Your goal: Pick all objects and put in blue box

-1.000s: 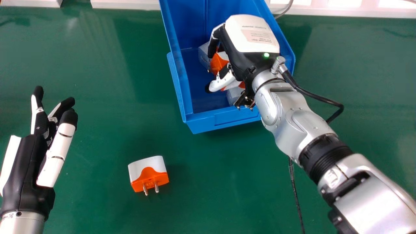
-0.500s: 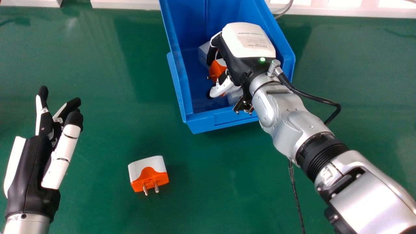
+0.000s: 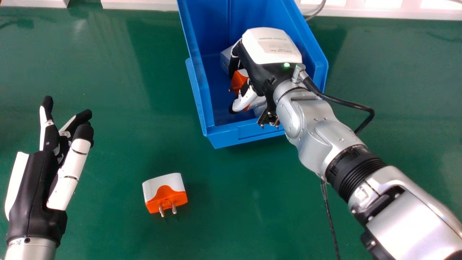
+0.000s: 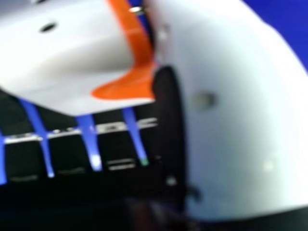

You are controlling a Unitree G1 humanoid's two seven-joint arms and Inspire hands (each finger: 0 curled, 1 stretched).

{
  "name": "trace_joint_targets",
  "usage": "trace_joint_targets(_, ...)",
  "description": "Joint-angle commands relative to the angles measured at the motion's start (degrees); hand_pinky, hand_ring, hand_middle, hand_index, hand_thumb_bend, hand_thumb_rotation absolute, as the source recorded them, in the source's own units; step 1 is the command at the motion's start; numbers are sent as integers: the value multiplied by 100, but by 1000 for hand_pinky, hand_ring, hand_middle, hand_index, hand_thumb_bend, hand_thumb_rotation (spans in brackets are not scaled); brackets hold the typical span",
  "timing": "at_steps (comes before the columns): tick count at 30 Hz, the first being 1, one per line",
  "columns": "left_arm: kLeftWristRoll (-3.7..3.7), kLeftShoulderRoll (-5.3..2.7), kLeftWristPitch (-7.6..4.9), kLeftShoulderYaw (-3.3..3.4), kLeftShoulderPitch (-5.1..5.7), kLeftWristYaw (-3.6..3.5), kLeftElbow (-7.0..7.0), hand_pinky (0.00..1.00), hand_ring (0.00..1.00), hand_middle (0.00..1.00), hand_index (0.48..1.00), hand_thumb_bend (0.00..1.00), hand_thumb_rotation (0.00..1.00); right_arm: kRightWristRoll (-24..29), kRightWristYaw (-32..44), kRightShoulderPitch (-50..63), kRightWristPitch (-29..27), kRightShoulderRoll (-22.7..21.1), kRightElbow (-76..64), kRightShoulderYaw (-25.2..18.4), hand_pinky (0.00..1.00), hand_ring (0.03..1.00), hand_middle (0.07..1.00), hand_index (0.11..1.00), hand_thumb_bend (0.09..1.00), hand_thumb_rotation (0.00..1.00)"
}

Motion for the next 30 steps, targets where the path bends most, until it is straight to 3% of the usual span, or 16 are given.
trace_joint_targets(1, 46, 15, -81, 14, 29, 28, -156, 840, 894, 900, 898, 561, 820, -106, -58, -109, 60, -68, -275, 45, 853, 998, 1000, 999, 473, 651)
trace_joint_targets(4, 18, 11, -49, 13, 18, 24, -154, 844, 894, 901, 899, 536, 813, -133, -63, -72, 129, -94, -420, 86, 872, 1000, 1000, 1000, 424, 623)
trace_joint_targets(8, 63, 55, -54, 14, -39, 23, -69, 850, 898, 902, 901, 571, 827, -153, -114, -38, 189, -118, -560, 111, 882, 1000, 1000, 1000, 390, 590)
trace_joint_targets(11, -2, 61, -69, 20, -89, -20, -7, 848, 899, 904, 900, 572, 821, -157, -153, 7, 195, -151, -695, 96, 881, 1000, 1000, 1000, 376, 578)
trace_joint_targets(18, 9, 63, -84, 26, -131, -28, 41, 846, 901, 908, 904, 550, 821, -182, -112, 308, 306, -314, -1407, 15, 871, 1000, 1000, 1000, 345, 618)
trace_joint_targets(21, -2, 54, -65, 25, -127, -23, 25, 853, 903, 908, 901, 531, 824, -283, -24, 727, 375, -524, -2243, -18, 859, 998, 1000, 999, 340, 609)
trace_joint_targets(25, 49, 52, -92, 18, -120, 5, 16, 850, 904, 908, 904, 527, 828, -580, -44, 1625, 421, -918, -3699, -10, 836, 977, 1000, 990, 324, 561)
trace_joint_targets(30, 82, 9, -14, -1, -74, 79, -98, 843, 898, 901, 899, 534, 821, -615, -13, 2827, 38, -1446, -5229, -203, 832, 992, 1000, 999, 309, 590)
